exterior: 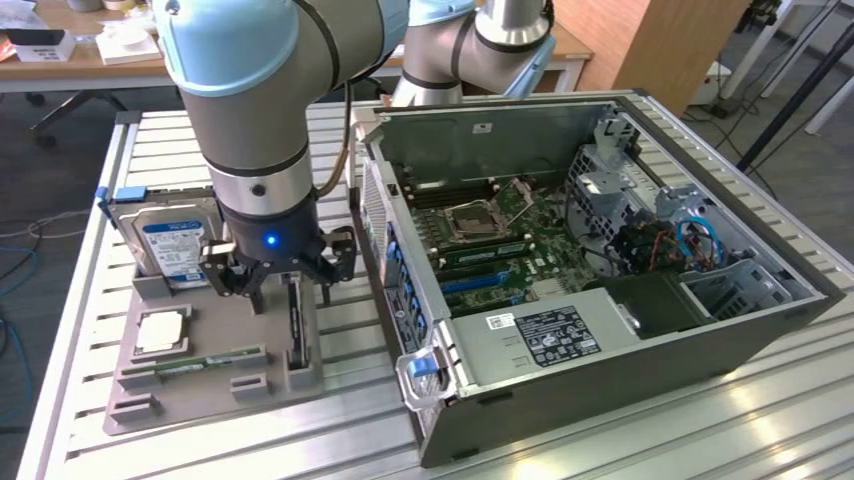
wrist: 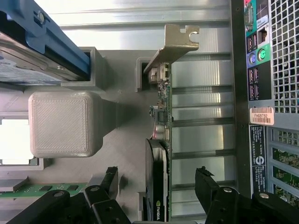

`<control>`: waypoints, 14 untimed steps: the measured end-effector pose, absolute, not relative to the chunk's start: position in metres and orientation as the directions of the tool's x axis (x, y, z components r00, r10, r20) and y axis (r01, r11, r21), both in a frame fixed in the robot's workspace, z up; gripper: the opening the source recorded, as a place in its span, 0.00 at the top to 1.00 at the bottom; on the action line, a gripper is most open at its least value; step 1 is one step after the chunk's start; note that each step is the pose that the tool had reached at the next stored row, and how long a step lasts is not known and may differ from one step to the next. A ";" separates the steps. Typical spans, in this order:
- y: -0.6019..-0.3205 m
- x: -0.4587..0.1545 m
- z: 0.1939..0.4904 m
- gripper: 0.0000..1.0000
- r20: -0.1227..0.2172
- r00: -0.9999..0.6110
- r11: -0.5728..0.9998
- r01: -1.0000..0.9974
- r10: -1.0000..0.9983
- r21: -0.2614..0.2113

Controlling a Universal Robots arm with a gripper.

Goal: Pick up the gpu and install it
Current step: 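Pick up the gpu and move the gpu toward the slot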

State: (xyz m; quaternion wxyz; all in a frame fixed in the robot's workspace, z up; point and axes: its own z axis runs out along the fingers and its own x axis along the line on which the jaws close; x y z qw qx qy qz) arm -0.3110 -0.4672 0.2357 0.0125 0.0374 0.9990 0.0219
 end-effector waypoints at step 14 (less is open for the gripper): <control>-0.467 -0.311 0.236 0.61 -0.023 -0.997 0.996 0.074 0.075 0.045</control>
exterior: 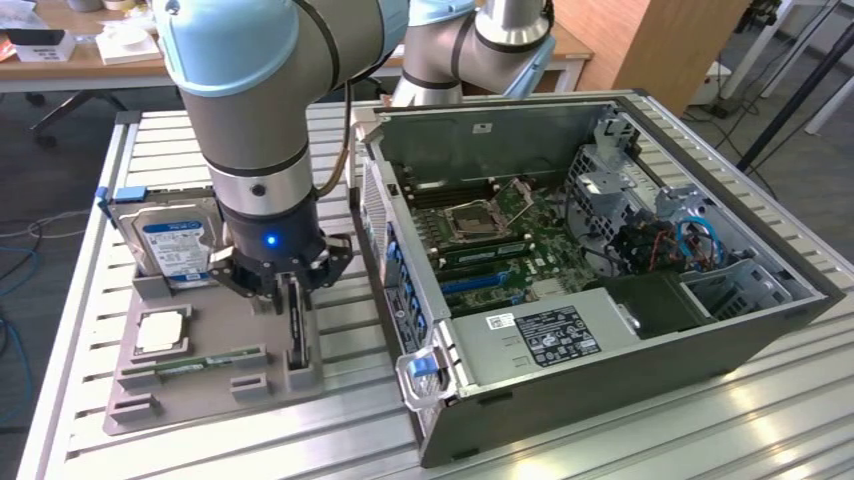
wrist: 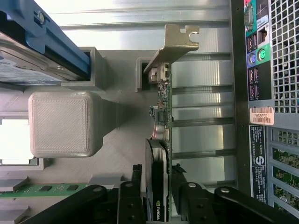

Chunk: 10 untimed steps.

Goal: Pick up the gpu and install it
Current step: 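Pick up the gpu and move the gpu toward the slot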

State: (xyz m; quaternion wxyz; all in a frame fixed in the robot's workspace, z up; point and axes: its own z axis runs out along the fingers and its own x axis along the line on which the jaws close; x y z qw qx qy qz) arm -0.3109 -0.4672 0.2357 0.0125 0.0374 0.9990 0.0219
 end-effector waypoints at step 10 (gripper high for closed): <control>-0.467 -0.311 0.236 0.67 -0.023 -0.997 0.996 0.074 0.075 0.045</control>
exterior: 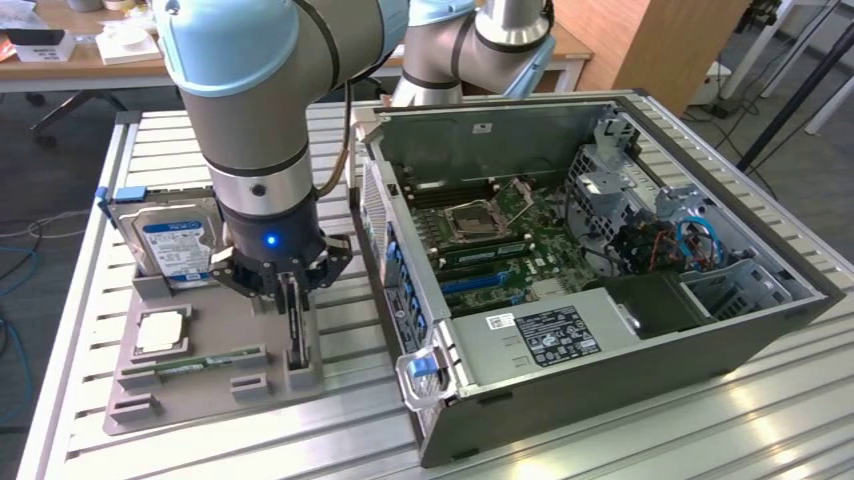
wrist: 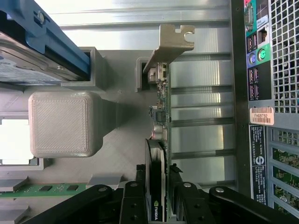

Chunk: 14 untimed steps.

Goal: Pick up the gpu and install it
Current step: 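Pick up the gpu and move the gpu toward the slot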

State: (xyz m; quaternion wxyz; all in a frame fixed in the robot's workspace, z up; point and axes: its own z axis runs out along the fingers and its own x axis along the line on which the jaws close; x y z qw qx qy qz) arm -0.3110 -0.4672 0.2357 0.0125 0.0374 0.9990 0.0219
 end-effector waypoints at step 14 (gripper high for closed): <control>-0.467 -0.311 0.236 0.74 -0.023 -0.997 0.996 0.074 0.075 0.045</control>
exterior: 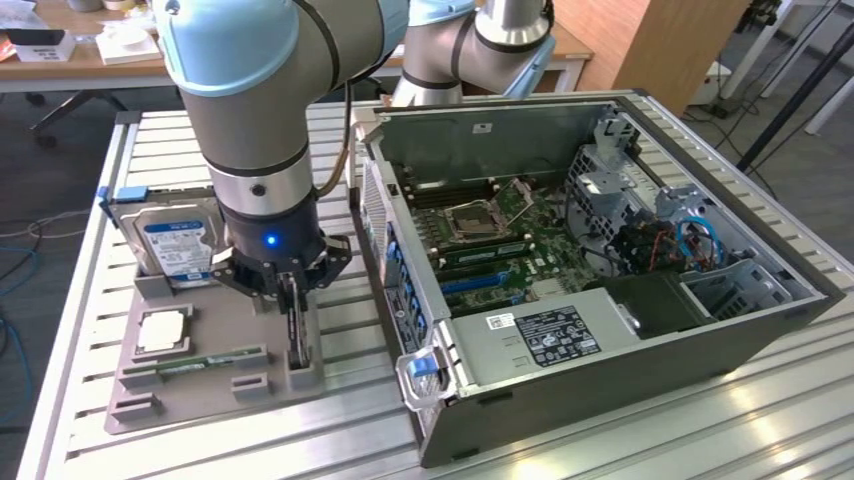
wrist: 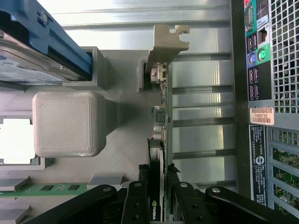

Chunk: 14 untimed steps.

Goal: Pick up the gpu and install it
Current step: 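Pick up the gpu and move the gpu toward the slot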

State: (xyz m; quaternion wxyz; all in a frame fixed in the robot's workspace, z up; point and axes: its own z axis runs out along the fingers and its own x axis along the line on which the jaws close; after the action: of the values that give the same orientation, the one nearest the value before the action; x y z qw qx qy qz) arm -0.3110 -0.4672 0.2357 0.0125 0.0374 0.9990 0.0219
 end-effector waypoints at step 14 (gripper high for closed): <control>-0.467 -0.311 0.236 0.74 -0.023 -0.998 0.998 0.054 0.055 0.045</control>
State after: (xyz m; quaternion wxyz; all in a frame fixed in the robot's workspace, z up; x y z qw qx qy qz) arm -0.3110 -0.4672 0.2357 0.0123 0.0272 0.9993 0.0220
